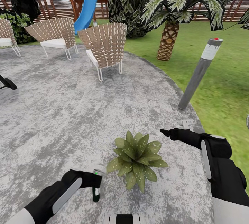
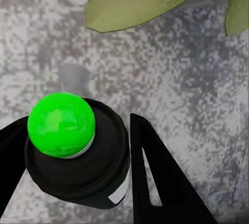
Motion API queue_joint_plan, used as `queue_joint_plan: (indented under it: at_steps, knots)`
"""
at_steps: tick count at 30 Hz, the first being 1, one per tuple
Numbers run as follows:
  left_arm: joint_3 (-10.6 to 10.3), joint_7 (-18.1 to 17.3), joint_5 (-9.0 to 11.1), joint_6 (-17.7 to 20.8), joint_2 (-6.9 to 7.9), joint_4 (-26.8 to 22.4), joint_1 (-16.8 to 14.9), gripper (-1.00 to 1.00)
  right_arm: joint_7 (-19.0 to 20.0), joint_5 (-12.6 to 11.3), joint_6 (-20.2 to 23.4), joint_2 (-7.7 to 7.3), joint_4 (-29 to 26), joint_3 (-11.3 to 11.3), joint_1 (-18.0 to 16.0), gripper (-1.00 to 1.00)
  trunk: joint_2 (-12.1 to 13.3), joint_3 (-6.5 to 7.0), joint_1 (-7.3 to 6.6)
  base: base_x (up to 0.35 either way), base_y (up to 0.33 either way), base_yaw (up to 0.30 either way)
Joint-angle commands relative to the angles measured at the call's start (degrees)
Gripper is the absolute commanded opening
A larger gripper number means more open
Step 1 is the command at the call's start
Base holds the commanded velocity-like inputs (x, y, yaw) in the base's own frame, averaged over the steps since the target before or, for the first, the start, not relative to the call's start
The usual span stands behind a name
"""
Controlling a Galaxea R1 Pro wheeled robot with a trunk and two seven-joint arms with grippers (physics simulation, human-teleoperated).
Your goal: Pick up the pesticide atomizer in the garden and spray insectifuge to fully cover both potted plants in the garden.
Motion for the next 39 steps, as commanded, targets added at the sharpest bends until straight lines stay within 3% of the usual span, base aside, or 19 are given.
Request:
queue_joint_plan:
  at_steps: [1, 8, 12, 15, 35, 39]
  knots:
    - [-0.1, 0.0, -0.4, 0.1, 0.12, -0.1, -0.1, -1.0, 0.6, 0.6, 0.2, -0.01, -0.1, -0.1, -0.1, 1.0, 0.0, -0.05, -0.01, 0.0, 0.0, 0.0]
    - [-0.4, 0.0, -2.3, -0.2, 0.0, -0.2, 0.0, -1.0, 0.6, 0.6, 0.2, -0.07, -0.1, -0.1, -0.1, 1.0, 0.0, -0.05, -0.01, 0.0, 0.0, 0.0]
    - [-0.3, 0.1, -9.2, 0.1, -0.97, -0.1, 0.0, -1.0, 0.6, 0.6, 0.2, -0.08, -0.1, -0.1, -0.1, 1.0, 0.0, -0.05, -0.01, 0.0, 0.0, 0.0]
    - [-0.1, 0.1, -11.1, 0.2, -1.39, -0.1, 0.0, -1.0, 0.6, 0.6, 0.2, -0.08, -0.1, -0.1, -0.1, 1.0, 0.0, -0.05, -0.01, 0.0, 0.0, 0.0]
    - [0.4, -0.9, -10.6, 0.6, -1.5, 0.0, 0.0, -1.0, 0.6, 0.6, 0.2, -0.08, -0.1, -0.1, -0.1, 1.0, 0.0, -0.05, -0.01, 0.0, 0.235, -0.219]
    - [1.7, -4.0, -10.8, 1.7, -1.4, 0.0, -0.1, -1.0, 0.6, 0.6, 0.2, -0.08, -0.1, -0.1, -0.1, 1.0, 0.0, -0.05, -0.01, 0.0, 0.297, -0.276]
